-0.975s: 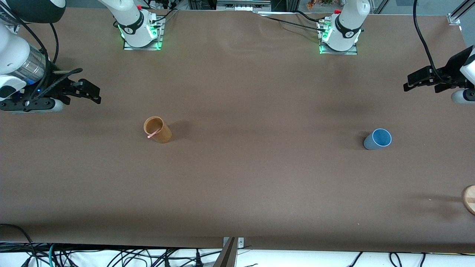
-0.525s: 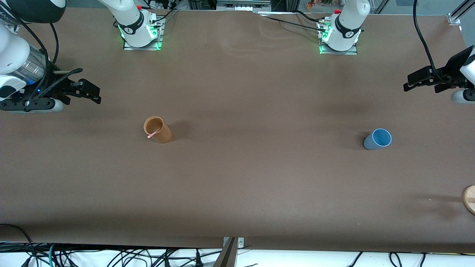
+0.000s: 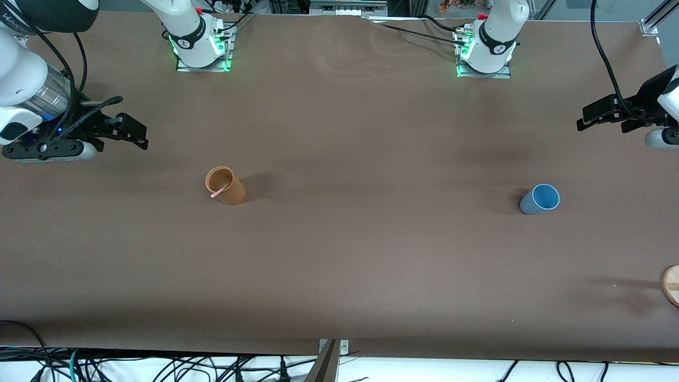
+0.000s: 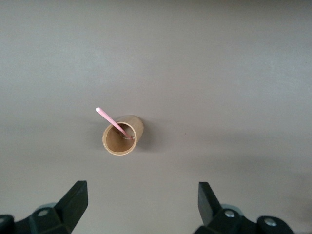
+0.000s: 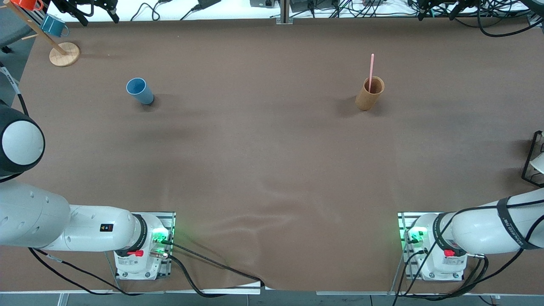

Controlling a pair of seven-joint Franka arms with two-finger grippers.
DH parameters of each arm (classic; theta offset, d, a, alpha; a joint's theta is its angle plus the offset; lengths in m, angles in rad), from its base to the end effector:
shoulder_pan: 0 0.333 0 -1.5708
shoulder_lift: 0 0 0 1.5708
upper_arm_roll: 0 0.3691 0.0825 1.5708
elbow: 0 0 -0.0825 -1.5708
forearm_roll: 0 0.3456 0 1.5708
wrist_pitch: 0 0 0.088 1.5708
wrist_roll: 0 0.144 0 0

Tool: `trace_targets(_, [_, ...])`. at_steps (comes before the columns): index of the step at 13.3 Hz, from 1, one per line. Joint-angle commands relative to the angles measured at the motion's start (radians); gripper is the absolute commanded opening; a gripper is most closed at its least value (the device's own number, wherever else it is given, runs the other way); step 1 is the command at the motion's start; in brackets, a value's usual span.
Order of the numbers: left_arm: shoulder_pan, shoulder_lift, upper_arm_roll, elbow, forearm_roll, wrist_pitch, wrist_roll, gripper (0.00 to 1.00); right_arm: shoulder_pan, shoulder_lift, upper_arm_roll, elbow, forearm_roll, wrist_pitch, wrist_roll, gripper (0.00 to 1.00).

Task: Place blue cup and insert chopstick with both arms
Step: 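Reach the right gripper to the pink chopstick while the left gripper reaches the blue cup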

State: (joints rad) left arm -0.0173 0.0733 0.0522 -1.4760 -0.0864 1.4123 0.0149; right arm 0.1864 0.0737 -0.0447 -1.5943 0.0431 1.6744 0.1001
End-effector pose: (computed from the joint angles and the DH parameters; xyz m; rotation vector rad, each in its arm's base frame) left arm 0.5207 0.0035 0.6309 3.0490 0.0188 -0.2059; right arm 0.5439 0.0844 0.6003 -3.1010 -0.0580 -0.0026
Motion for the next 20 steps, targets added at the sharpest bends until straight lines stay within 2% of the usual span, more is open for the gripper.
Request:
trace_targets(1, [0.007,-0.003,-0.011,-0.006,0.014,0.005,-0.006,1.0,-0.004,0.009,0.0,0.019,0.017,-0.002,0.0,1.0])
trace_targets(10, [0.01,0.019,-0.011,-0.006,0.016,0.004,-0.006,1.0,0.001,0.044,0.005,0.019,0.026,0.05,0.004,1.0])
trace_targets(12, [0.01,0.054,-0.009,-0.004,0.017,0.008,-0.004,1.0,0.01,0.121,0.006,0.019,0.021,0.05,-0.011,1.0])
trace_targets(13, [0.01,0.078,-0.008,-0.004,0.017,0.01,-0.001,1.0,0.054,0.186,0.006,0.019,0.008,0.045,-0.008,1.0])
trace_targets(15, [0.008,0.12,-0.006,-0.004,0.019,0.01,0.007,1.0,0.097,0.231,0.005,0.016,0.004,0.053,0.001,1.0])
trace_targets(16, [0.01,0.141,-0.006,-0.004,0.019,0.022,0.007,1.0,0.106,0.3,0.005,0.019,0.009,0.045,-0.011,1.0])
trace_targets(20, [0.011,0.273,-0.008,-0.007,0.066,0.118,0.007,1.0,0.151,0.356,0.006,0.017,-0.002,0.18,-0.002,1.0])
